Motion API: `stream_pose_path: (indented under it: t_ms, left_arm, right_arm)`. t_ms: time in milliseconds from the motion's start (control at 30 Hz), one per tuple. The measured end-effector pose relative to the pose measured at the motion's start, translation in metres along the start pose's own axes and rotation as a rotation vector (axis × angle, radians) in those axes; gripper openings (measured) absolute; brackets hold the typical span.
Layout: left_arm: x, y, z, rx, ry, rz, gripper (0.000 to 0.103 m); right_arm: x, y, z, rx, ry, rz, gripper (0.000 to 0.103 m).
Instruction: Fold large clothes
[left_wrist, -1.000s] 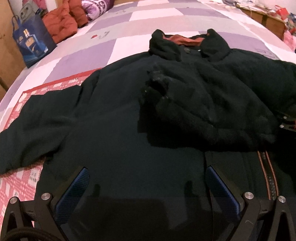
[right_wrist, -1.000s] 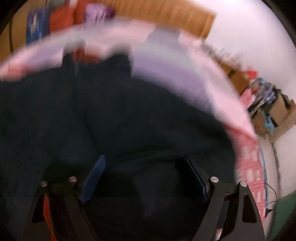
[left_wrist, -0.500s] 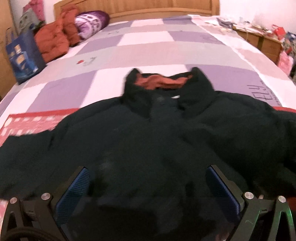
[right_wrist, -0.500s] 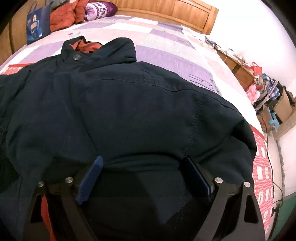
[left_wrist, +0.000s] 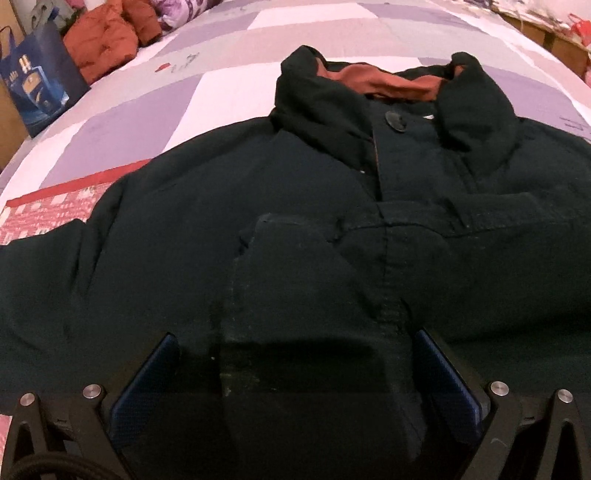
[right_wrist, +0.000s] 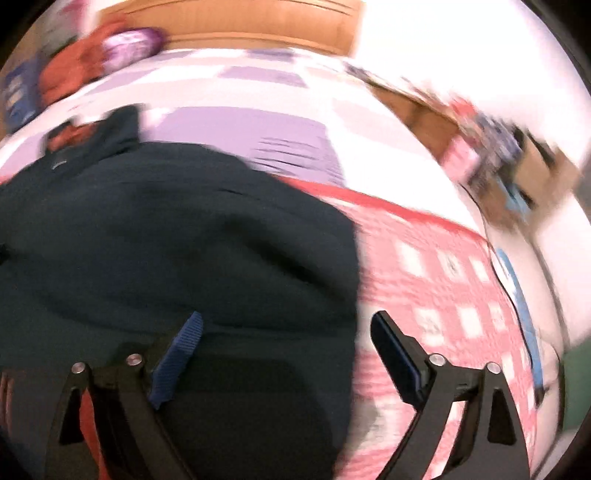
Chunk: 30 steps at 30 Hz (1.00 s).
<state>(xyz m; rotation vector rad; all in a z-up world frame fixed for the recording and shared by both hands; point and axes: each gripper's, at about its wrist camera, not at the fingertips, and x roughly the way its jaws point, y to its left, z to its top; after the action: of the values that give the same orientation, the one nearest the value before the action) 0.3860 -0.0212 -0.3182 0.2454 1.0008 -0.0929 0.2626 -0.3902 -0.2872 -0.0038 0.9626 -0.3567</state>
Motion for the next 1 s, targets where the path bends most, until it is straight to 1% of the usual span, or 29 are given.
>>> stream_pose_path:
  t_ms: [67,133,200,233,267,333,367,400,433,500,533,567,600,633,667,700,733,767,800,833,867,900,967,1000]
  left_arm:
    - [-0.002,-0.006,0.002,0.028,-0.008,0.030,0.103]
    - [-0.008,-0.010,0.003,0.034,-0.005,0.055,0.103]
    - [-0.020,-0.013,0.005,0.041,-0.025,0.064,0.103]
    - [-0.027,-0.014,0.004,0.044,-0.042,0.041,0.103]
    - [-0.036,-0.016,0.005,0.046,-0.061,0.018,0.103]
    - [-0.053,-0.024,0.009,0.051,-0.103,-0.029,0.103]
    - [-0.059,-0.032,0.013,0.054,-0.120,-0.057,0.103]
    - [-0.064,-0.041,0.016,0.060,-0.136,-0.087,0.103]
    - [-0.064,-0.052,0.021,0.076,-0.140,-0.104,0.103]
    - [-0.054,-0.072,0.029,0.104,-0.110,-0.118,0.103]
    - [-0.045,-0.080,0.034,0.116,-0.080,-0.119,0.103]
    - [-0.029,-0.087,0.037,0.141,-0.045,-0.080,0.103]
    - [-0.021,-0.088,0.037,0.155,-0.030,-0.046,0.103]
    - [-0.004,-0.081,0.038,0.159,0.001,-0.018,0.103]
    - [0.004,-0.069,0.040,0.129,0.012,-0.040,0.103]
    - [0.006,-0.058,0.039,0.105,0.008,-0.047,0.103]
    - [0.006,-0.052,0.038,0.100,0.000,-0.035,0.103]
    - [0.005,-0.040,0.037,0.107,-0.022,-0.002,0.103]
    - [0.006,-0.032,0.037,0.111,-0.026,0.010,0.103]
    - [0.009,-0.023,0.036,0.100,-0.017,0.012,0.103]
    - [0.011,-0.013,0.034,0.078,-0.009,0.005,0.103]
    - [0.012,-0.005,0.034,0.060,-0.007,-0.005,0.103]
    - [0.012,0.000,0.033,0.037,0.005,-0.018,0.103]
    - [0.010,0.000,0.033,0.029,0.007,-0.015,0.103]
  right_arm:
    - [0.005,-0.023,-0.001,0.066,0.024,0.016,0.101]
    - [0.003,-0.027,-0.001,0.047,0.020,-0.002,0.101]
    - [-0.008,-0.019,0.000,-0.003,-0.020,-0.049,0.100]
    - [-0.015,-0.015,0.000,-0.021,-0.048,-0.069,0.100]
    - [-0.026,-0.012,0.001,-0.031,-0.091,-0.066,0.100]
    - [-0.048,0.000,0.005,-0.036,-0.178,-0.005,0.100]
    - [-0.057,0.007,0.007,-0.046,-0.206,0.021,0.100]
    - [-0.063,0.019,0.012,-0.070,-0.226,0.058,0.100]
    - [-0.064,0.031,0.017,-0.095,-0.226,0.086,0.100]
    - [-0.058,0.060,0.027,-0.152,-0.200,0.144,0.100]
    - [-0.052,0.074,0.031,-0.180,-0.181,0.143,0.100]
    - [-0.047,0.084,0.034,-0.208,-0.168,0.142,0.100]
    - [-0.038,0.093,0.036,-0.238,-0.143,0.139,0.100]
    - [-0.029,0.098,0.037,-0.266,-0.112,0.122,0.100]
    - [-0.014,0.097,0.038,-0.292,-0.079,0.072,0.100]
    - [-0.003,0.090,0.041,-0.277,-0.047,0.061,0.100]
    - [0.008,0.072,0.046,-0.218,-0.012,0.077,0.099]
    - [0.016,0.054,0.049,-0.161,0.007,0.093,0.089]
    - [0.018,0.035,0.050,-0.108,0.008,0.127,0.082]
    - [0.019,0.023,0.050,-0.079,0.006,0.165,0.072]
    - [0.021,0.014,0.048,-0.079,0.010,0.175,0.065]
    - [0.021,0.009,0.045,-0.093,0.007,0.183,0.062]
    - [0.020,0.004,0.042,-0.090,0.006,0.199,0.062]
    - [0.020,0.000,0.041,-0.067,0.010,0.209,0.062]
